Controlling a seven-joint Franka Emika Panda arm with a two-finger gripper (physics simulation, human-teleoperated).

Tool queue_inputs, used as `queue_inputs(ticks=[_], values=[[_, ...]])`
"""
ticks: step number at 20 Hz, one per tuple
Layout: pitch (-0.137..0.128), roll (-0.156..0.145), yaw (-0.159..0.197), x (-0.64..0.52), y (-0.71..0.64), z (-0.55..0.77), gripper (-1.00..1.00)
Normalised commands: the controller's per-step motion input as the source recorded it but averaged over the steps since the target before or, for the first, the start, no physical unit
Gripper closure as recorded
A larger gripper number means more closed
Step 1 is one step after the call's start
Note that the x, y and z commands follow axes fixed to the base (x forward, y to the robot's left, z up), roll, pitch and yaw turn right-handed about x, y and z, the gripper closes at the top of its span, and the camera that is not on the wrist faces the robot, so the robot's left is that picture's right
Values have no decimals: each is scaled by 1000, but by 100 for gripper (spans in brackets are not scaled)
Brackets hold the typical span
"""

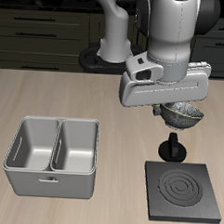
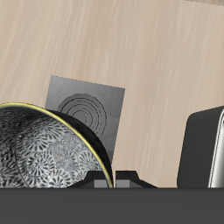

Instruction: Place the black bowl on the flat stove

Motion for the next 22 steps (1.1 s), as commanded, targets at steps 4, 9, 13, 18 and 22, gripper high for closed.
queue_inputs(ticks=[4,9,13,18,22], values=[[-2,20,-1,152,199,71,100],[7,23,8,84,200,-8,100],[20,5,-24,143,54,-29,100],[19,-16,22,165,-36,-154,100],[32,-17,15,113,-62,-199,100]])
